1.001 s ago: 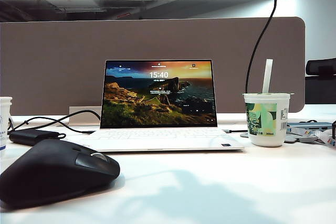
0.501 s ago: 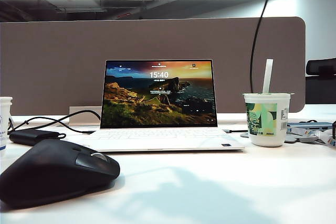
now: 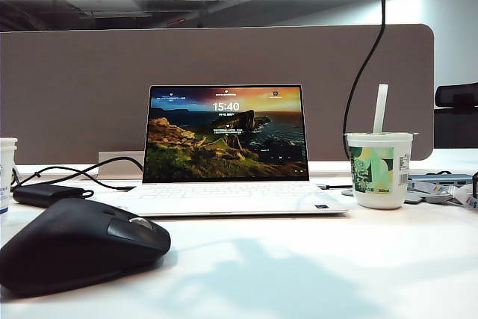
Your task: Pick up the black phone, pick up the charger plug, insert the charger plug into the phone's charging port, and finally place the connected phone back on the desk.
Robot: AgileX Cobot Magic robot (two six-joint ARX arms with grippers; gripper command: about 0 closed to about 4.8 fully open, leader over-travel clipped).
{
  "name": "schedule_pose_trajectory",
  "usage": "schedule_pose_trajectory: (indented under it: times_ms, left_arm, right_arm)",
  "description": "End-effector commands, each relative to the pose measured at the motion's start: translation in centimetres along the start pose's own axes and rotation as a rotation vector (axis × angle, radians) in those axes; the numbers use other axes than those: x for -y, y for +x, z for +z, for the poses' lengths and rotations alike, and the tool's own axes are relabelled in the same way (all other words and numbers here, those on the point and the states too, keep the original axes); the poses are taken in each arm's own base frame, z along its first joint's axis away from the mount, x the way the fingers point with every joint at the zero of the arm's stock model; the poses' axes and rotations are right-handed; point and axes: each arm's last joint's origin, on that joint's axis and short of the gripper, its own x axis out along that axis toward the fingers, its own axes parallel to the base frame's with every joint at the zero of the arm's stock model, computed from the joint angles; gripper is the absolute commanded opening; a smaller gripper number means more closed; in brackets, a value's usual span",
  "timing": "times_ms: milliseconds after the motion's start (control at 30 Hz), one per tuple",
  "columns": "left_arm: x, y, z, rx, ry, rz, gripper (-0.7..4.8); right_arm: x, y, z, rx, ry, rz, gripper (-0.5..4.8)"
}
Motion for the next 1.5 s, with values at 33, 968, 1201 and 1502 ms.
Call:
schedule_pose_trajectory:
  times_ms: [33,968,1201,1502]
  left_arm:
    - [0.1,-0.1,0.7,0.042,0.035,-0.012,-0.06]
    - [0.1,-0.1,0.7,0.039,0.032,-0.011,-0.06]
    - [0.1,-0.1,0.9,0.056,0.043,-0.007,-0.06]
    - [0.1,-0.1,0.9,0.061,0.047,-0.004,-0.06]
  right_arm:
    - [-0.1,0.1,0.2,0.005,-0.014,0.004,1.57]
    - [0.8,1.0,-0.5,-0.011,0.019,0.028,0.43]
    - [0.8,1.0,-0.7,-0.015,0.018,0.034,0.38]
    - [0.7,1.1,-1.2,-0.044,0.031,0.055,0.21]
